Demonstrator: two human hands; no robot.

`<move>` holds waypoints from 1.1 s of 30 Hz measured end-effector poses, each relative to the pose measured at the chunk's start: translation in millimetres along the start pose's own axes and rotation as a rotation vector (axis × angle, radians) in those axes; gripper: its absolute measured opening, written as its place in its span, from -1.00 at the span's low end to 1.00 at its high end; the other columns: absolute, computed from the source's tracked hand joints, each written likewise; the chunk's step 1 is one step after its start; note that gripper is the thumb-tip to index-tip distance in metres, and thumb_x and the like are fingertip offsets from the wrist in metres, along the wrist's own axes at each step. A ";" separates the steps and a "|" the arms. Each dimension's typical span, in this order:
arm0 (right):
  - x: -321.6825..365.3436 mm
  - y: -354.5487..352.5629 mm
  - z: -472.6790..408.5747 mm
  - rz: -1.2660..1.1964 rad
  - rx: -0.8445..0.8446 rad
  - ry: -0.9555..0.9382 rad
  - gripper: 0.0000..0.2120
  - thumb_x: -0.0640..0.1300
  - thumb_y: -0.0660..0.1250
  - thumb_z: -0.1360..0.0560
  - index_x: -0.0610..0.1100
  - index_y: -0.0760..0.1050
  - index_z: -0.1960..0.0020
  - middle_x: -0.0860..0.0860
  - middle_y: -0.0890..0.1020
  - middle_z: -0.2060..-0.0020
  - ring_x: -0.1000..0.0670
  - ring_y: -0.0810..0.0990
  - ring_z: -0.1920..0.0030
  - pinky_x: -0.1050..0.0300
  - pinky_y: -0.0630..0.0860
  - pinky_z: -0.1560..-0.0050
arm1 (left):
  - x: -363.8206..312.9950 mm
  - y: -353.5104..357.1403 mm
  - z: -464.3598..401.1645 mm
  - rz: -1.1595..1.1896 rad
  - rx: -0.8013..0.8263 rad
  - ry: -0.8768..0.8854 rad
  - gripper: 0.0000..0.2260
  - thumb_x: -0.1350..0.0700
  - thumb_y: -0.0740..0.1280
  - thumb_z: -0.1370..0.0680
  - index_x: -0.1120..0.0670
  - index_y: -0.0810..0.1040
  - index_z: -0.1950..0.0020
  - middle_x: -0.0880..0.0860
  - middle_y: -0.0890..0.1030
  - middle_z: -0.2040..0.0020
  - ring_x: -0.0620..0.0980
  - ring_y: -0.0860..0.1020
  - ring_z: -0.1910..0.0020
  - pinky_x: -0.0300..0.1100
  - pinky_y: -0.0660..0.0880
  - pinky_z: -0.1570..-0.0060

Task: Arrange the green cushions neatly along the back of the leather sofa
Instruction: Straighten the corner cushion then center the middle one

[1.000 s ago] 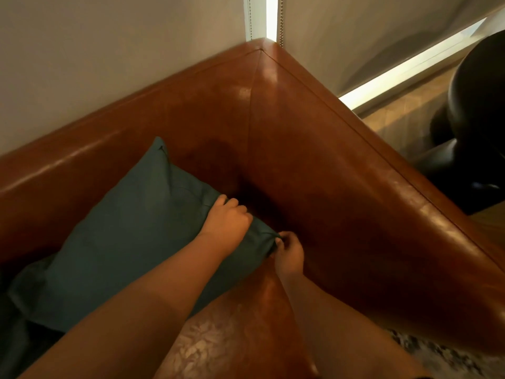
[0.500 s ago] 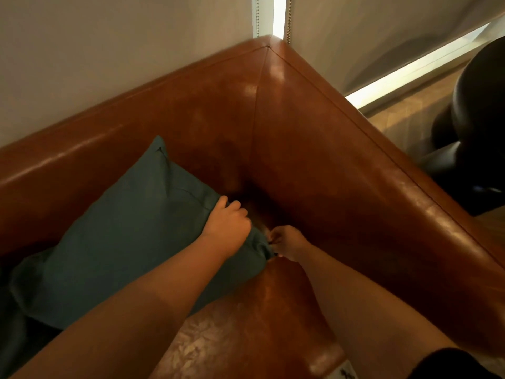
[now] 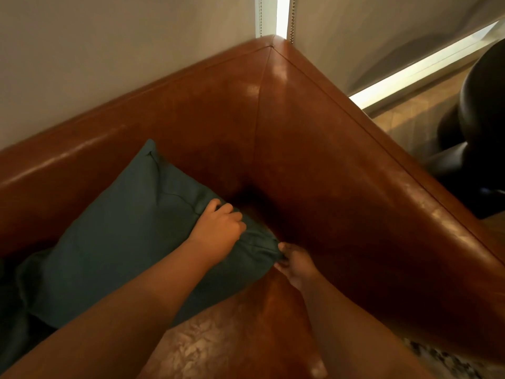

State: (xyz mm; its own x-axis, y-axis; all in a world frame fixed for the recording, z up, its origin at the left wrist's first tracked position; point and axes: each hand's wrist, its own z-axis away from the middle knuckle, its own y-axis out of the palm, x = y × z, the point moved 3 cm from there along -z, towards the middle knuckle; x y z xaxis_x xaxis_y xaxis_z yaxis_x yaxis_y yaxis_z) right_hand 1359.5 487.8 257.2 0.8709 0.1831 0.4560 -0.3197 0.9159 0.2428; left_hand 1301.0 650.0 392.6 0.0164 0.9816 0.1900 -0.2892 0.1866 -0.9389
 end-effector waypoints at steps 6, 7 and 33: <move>-5.4 -10.9 -0.6 -0.027 -0.073 -0.070 -0.88 -0.23 0.18 -0.61 -0.13 0.49 0.03 -0.08 0.57 0.19 0.01 0.57 0.24 0.05 0.52 0.06 | 5.3 1.8 3.6 0.042 -0.049 -0.011 -0.79 0.03 0.58 -0.19 -0.05 0.56 0.37 -0.11 0.52 0.37 -0.02 0.53 0.27 -0.04 0.26 0.05; -1.0 -10.8 0.3 0.070 -0.065 -0.133 -0.89 -0.19 0.21 -0.60 -0.12 0.51 0.04 -0.06 0.59 0.18 0.02 0.57 0.21 0.08 0.53 0.08 | 6.3 1.6 3.9 0.047 -0.051 -0.011 -0.80 0.03 0.58 -0.20 -0.05 0.56 0.35 -0.11 0.52 0.36 -0.02 0.53 0.26 -0.04 0.23 0.04; 136.8 140.6 144.6 0.670 0.097 -1.286 -0.79 -0.21 0.20 -0.56 0.09 0.48 -0.02 -0.01 0.54 -0.02 0.05 0.54 -0.08 0.20 0.45 -0.12 | 58.2 -96.1 47.0 0.365 -0.615 -0.276 -0.76 0.02 0.17 -0.52 0.04 0.57 -0.05 -0.01 0.60 -0.04 0.06 0.54 -0.02 -0.03 0.44 0.00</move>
State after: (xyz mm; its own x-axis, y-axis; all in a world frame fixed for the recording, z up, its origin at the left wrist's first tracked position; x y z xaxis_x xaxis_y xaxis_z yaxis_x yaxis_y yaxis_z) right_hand 1379.7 590.0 477.5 -0.3627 0.0702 0.9293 -0.5930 0.7519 -0.2882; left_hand 1284.8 687.3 507.4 -0.2407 0.9548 -0.1742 0.3553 -0.0803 -0.9313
